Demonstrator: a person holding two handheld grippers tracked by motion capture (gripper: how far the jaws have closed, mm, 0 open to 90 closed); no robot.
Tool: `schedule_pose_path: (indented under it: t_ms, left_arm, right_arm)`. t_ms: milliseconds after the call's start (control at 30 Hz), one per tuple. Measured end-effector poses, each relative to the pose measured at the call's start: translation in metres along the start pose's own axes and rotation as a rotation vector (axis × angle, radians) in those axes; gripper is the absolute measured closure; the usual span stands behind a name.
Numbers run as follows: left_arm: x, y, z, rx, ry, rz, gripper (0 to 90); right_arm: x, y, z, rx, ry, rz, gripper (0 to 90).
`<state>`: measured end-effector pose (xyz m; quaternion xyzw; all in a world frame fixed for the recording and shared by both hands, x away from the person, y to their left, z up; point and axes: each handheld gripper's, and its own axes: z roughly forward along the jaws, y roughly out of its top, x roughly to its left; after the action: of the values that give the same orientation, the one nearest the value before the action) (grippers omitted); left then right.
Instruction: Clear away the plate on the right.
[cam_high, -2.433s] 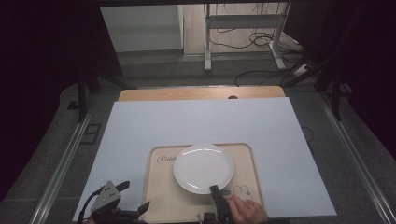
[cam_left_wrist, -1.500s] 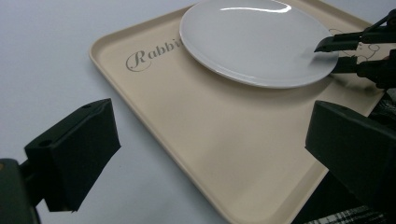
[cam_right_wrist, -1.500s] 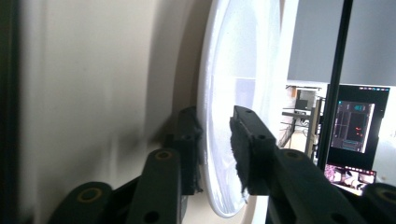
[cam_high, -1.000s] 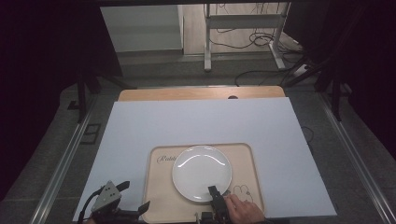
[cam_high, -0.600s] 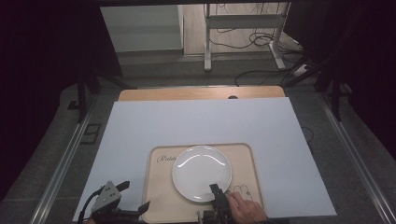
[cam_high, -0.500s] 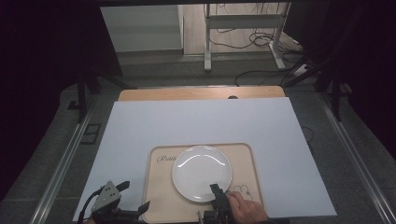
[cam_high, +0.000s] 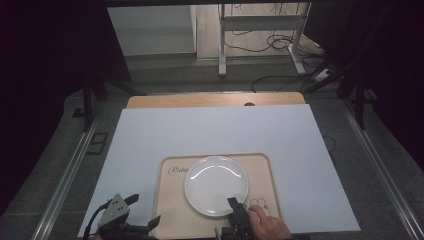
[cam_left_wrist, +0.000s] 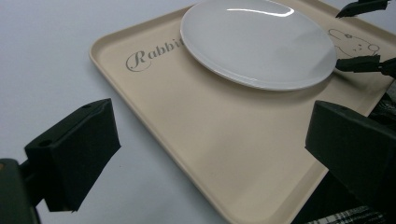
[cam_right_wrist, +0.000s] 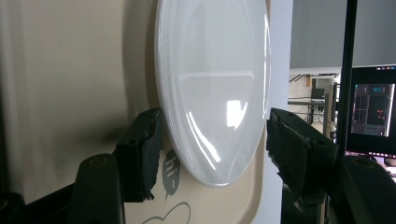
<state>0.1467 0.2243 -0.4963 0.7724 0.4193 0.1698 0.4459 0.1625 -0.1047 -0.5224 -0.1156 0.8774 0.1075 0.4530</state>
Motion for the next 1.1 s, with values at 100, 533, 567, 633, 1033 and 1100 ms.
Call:
schedule_pose_path:
  t_ms: [100, 533, 567, 633, 1033, 1100]
  left_arm:
    - [0.000, 0.000, 0.000, 0.001, 0.000, 0.000, 2.7]
    - [0.000, 0.000, 0.000, -0.001, 0.000, -0.001, 2.7]
    - [0.000, 0.000, 0.000, 0.000, 0.000, -0.001, 2.7]
    - [0.000, 0.000, 0.000, 0.002, 0.000, 0.003, 2.7]
    - [0.000, 0.000, 0.000, -0.001, 0.000, 0.000, 2.7]
    - [0.000, 0.000, 0.000, -0.002, -0.001, -0.001, 2.7]
  right_arm:
    - [-0.002, -0.001, -0.002, -0.001, -0.006, 0.003, 35.9]
    - [-0.009, -0.008, -0.006, 0.017, -0.058, 0.042, 33.0]
    - [-0.010, -0.009, -0.006, 0.018, -0.058, 0.047, 32.4]
    - [-0.012, -0.011, -0.005, 0.018, -0.058, 0.059, 31.5]
    - [-0.020, -0.020, -0.004, 0.013, -0.063, 0.124, 28.8]
    - [-0.022, -0.022, -0.003, 0.013, -0.055, 0.137, 27.8]
